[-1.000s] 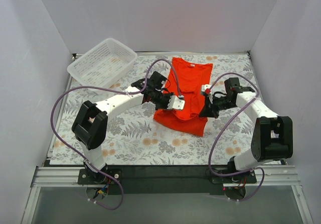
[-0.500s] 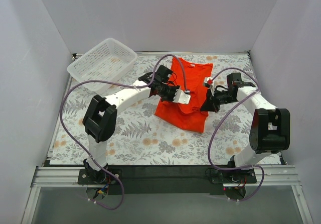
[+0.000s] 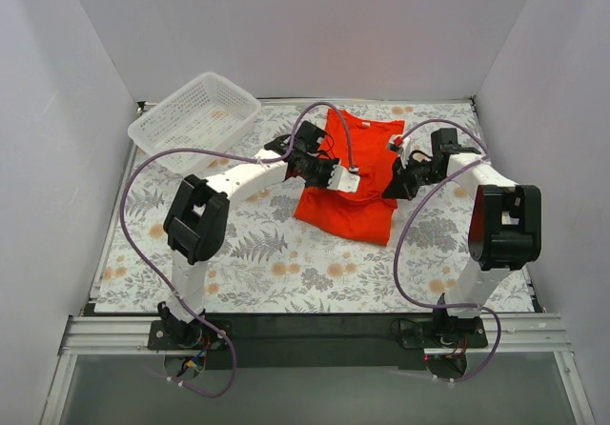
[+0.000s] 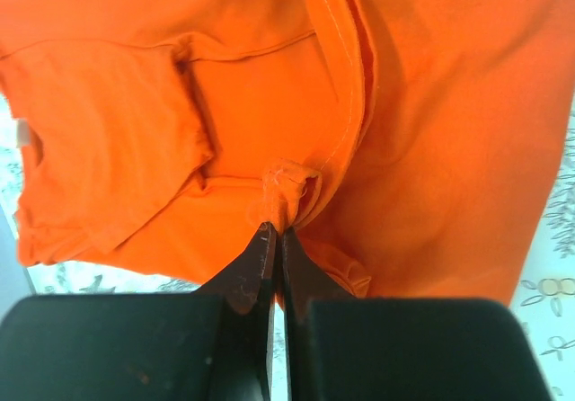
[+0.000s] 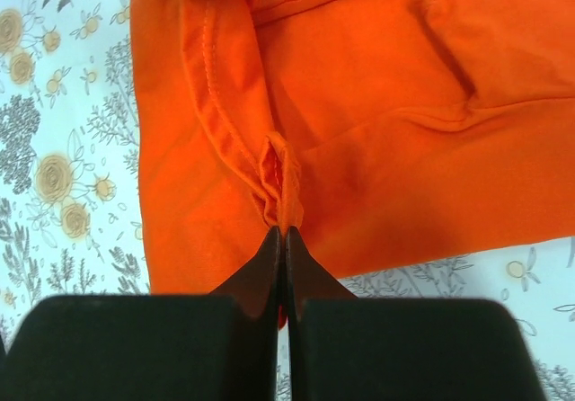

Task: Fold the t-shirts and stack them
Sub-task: Fold the tshirt

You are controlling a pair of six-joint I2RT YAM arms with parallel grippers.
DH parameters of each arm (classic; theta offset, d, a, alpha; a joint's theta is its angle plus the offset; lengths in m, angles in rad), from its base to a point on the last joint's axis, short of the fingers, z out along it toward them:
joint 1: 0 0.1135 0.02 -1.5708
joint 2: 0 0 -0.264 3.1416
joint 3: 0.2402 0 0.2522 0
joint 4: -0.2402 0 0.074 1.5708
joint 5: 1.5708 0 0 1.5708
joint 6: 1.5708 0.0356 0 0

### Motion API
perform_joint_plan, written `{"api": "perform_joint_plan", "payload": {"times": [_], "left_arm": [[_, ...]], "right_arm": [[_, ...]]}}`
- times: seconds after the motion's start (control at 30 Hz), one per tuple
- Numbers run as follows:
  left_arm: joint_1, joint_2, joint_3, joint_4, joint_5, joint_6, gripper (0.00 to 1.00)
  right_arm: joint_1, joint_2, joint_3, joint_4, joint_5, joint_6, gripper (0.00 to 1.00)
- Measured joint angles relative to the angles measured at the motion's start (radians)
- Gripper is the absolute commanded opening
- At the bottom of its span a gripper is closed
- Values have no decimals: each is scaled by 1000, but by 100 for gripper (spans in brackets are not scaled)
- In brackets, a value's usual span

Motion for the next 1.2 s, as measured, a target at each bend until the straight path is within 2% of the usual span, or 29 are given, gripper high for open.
{"api": "perform_joint_plan", "payload": {"times": [0.4,0.6,1.2], "left_arm": [[34,95,103,96,-7,4,0],[56,159,121,136,-17,4,0],[71,219,168,268,-24,2,0]], "right_arm": [[-3,117,153,47,26,91,1],[-6,173,192,60,50,124,1],[-45,245,261,129,88,214,1]]}}
